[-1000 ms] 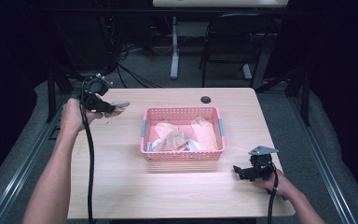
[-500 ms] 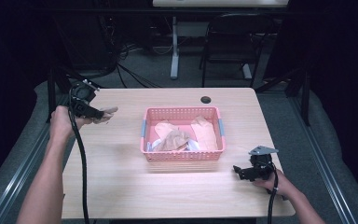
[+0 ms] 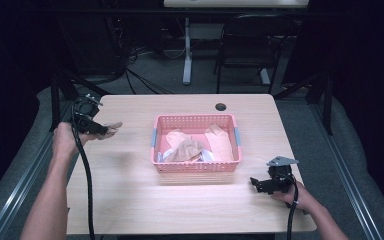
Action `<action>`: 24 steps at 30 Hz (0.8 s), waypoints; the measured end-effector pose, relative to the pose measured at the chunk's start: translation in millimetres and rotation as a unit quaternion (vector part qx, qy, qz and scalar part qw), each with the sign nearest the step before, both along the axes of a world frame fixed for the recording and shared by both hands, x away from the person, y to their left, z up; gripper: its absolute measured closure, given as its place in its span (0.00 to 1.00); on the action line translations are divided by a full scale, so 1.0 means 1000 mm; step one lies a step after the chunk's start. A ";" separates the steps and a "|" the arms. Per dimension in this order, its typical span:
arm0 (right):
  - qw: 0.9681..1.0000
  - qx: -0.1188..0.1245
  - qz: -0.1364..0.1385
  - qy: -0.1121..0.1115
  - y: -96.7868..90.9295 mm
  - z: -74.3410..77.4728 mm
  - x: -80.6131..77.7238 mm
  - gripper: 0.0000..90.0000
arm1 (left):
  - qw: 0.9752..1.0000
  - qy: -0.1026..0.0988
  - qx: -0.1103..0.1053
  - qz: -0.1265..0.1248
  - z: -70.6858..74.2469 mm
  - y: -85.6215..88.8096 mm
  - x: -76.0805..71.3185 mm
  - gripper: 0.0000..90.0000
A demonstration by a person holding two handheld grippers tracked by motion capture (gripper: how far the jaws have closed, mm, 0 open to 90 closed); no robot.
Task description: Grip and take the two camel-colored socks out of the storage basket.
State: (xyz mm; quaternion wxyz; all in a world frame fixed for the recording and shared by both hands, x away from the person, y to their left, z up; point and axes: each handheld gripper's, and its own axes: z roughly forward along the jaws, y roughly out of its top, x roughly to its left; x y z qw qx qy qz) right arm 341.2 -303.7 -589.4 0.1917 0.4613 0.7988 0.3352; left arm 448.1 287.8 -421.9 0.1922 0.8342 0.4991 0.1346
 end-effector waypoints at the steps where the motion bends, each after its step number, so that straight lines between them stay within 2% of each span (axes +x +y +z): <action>1: 1.000 0.000 0.000 0.000 0.000 0.000 0.000 0.00 | 1.000 0.002 -0.001 0.003 -0.003 0.002 0.000 0.89; 3: 1.000 0.000 0.000 0.000 0.000 0.000 0.000 0.00 | 1.000 0.005 -0.003 0.004 -0.007 0.003 0.000 0.89; 6: 1.000 0.000 0.000 0.000 0.000 0.000 0.000 0.00 | 1.000 0.016 -0.007 0.018 -0.024 0.008 -0.001 0.89; 7: 1.000 0.000 0.000 0.000 0.000 0.000 0.000 0.00 | 1.000 0.016 -0.007 0.018 -0.024 0.008 -0.001 0.89; 8: 1.000 0.000 0.001 0.001 0.000 0.000 0.000 0.00 | 0.999 0.022 -0.011 0.022 -0.035 0.011 -0.001 0.89; 17: 1.000 -0.001 0.000 0.000 0.000 0.000 0.000 0.00 | 0.998 0.049 -0.023 0.042 -0.074 0.018 -0.001 0.88; 18: 1.000 0.000 0.000 0.000 0.000 0.000 0.000 0.00 | 0.998 0.049 -0.023 0.042 -0.074 0.018 -0.001 0.88; 19: 1.000 0.000 0.000 0.000 0.000 0.000 0.000 0.00 | 0.998 0.049 -0.021 0.044 -0.081 0.018 -0.001 0.88; 24: 1.000 0.000 0.000 0.000 0.000 0.000 0.000 0.00 | 0.997 0.061 -0.022 0.052 -0.097 0.021 -0.004 0.88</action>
